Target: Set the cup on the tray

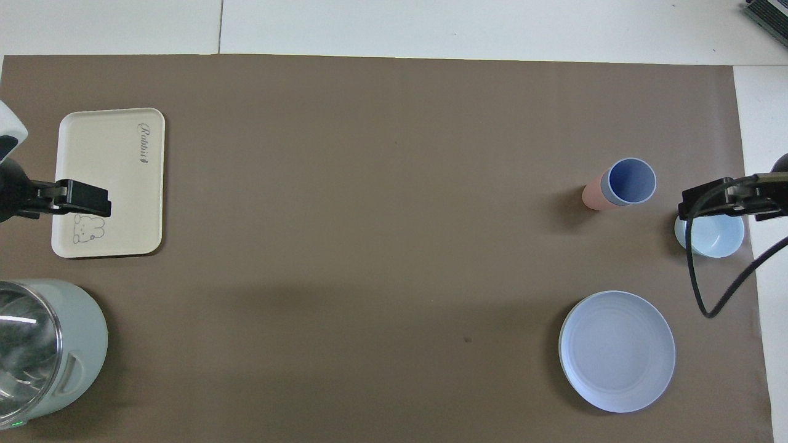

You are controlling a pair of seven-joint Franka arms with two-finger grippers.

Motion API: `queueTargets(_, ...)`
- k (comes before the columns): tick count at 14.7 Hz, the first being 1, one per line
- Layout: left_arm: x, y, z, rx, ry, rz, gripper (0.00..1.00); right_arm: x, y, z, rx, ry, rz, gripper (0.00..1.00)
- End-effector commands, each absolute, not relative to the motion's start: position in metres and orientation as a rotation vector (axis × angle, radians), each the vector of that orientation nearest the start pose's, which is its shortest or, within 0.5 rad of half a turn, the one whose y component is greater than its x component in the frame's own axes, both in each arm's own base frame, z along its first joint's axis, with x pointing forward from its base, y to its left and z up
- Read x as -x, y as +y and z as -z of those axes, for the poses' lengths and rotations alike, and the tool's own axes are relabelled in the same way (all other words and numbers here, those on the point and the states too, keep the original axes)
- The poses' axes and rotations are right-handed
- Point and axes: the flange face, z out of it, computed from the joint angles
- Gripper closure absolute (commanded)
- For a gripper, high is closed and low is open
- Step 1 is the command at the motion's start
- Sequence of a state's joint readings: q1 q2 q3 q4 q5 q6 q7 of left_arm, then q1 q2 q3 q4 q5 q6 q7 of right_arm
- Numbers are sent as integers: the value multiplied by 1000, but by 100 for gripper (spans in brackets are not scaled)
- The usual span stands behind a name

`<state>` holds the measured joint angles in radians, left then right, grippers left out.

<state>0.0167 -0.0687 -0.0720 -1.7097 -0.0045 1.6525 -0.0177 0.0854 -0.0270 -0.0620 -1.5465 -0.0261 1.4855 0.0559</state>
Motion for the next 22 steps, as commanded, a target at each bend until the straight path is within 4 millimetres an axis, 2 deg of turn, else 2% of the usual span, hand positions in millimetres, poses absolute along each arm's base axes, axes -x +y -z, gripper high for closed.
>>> queueTargets(1,-528,-30,-604,3128,41,22,0,-528,5,-642,3154,57,-77,0)
queueTargets(5,-528,-30,-604,3128,41,22,0,-526,9,-647,3154,45,-62,0)
queueTargets(10,-528,-30,-604,3128,41,22,0,-525,0,-648,3152,81,-53,0)
queueTargets(22,-528,-30,-604,3128,41,22,0,-525,-3,-641,3151,134,-16,0)
